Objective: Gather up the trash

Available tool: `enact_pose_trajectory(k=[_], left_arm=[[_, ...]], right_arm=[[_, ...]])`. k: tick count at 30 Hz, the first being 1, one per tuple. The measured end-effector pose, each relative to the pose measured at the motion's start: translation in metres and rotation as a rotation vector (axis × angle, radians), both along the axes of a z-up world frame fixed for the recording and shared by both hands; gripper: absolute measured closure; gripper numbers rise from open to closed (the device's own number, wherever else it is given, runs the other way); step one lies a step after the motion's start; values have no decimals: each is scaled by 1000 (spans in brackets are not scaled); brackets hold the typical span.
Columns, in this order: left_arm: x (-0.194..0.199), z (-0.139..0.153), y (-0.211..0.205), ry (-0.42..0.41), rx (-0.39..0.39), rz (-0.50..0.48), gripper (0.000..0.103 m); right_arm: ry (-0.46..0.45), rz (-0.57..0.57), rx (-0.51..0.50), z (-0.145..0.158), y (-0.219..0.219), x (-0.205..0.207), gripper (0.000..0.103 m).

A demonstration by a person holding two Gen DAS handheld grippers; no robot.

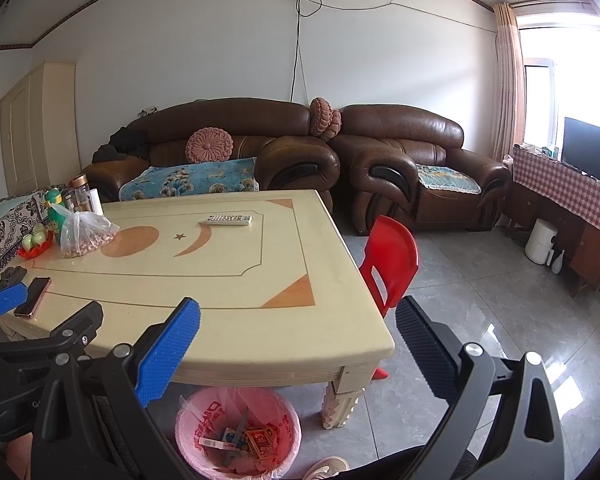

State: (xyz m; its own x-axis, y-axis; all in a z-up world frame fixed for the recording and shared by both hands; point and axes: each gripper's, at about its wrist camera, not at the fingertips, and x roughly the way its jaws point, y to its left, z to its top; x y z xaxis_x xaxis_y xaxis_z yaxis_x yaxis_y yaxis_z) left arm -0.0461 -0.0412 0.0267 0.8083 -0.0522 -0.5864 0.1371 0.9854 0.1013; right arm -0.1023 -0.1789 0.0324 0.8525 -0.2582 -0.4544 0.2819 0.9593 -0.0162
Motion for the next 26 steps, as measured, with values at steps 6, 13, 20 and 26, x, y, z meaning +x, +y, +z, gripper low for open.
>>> enact_pose_trajectory(k=[6,13,20,26], left_arm=[[-3,1,-2,-8,3,-3,8],[-3,4,-2,-22,14,24,8],[6,2,0,30,3,37,8],[7,2,5,32,-2,52,8]], right_arm=[[2,-12,2,1,-2,1,7],[2,-18,10,3,-5,1,7],[6,-11,3,3,-3,3,7],[6,-12,4,3,-2,3,7]])
